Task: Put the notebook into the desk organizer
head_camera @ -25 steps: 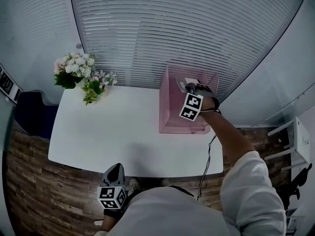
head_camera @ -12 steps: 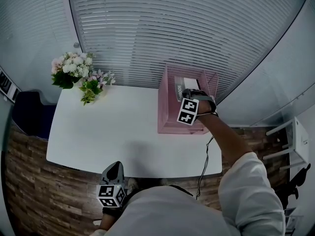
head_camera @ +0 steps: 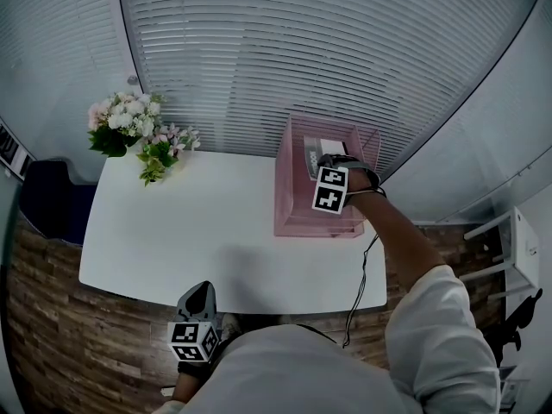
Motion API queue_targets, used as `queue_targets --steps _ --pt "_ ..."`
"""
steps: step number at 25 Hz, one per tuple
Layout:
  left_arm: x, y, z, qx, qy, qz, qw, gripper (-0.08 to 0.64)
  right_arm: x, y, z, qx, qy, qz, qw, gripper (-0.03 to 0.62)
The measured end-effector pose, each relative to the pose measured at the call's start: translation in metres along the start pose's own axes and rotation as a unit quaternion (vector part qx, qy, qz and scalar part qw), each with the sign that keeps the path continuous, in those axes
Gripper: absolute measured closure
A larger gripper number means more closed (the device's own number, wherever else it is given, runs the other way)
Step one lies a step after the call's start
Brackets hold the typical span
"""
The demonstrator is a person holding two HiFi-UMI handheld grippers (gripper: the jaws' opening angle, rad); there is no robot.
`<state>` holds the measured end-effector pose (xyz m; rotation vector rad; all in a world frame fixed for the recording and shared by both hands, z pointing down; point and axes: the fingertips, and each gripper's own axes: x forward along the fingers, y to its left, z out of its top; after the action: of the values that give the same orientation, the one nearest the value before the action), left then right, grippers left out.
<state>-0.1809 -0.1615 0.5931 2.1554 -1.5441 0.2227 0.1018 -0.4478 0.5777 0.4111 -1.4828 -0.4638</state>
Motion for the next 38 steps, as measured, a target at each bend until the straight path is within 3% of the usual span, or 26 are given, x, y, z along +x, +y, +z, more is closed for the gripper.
queue_targets --steps 8,19,27,31,35,38 --pt "0.004 0.002 0.004 -0.001 -0.001 0.000 1.0000 0.550 -0.013 0.007 0.004 -0.003 0.002 0.076 0.997 0.272" --pt "0.007 -0.004 0.004 0.006 -0.001 -0.009 0.9999 0.551 -0.034 0.025 0.008 0.054 -0.042 0.099 0.993 0.276" --pt "0.013 -0.015 0.007 0.021 0.000 -0.028 0.9994 0.551 -0.056 0.034 0.004 0.091 -0.072 0.090 0.989 0.279" --pt "0.015 -0.022 0.006 0.025 0.003 -0.038 0.9990 0.551 -0.070 0.036 0.003 0.132 -0.096 0.070 0.984 0.309" --pt "0.017 -0.028 0.005 0.032 0.007 -0.048 0.9983 0.551 -0.088 0.035 0.001 0.201 -0.136 0.022 0.970 0.362" --pt "0.018 -0.031 0.005 0.037 0.010 -0.053 0.9979 0.551 -0.106 0.033 -0.002 0.258 -0.170 -0.022 0.951 0.419"
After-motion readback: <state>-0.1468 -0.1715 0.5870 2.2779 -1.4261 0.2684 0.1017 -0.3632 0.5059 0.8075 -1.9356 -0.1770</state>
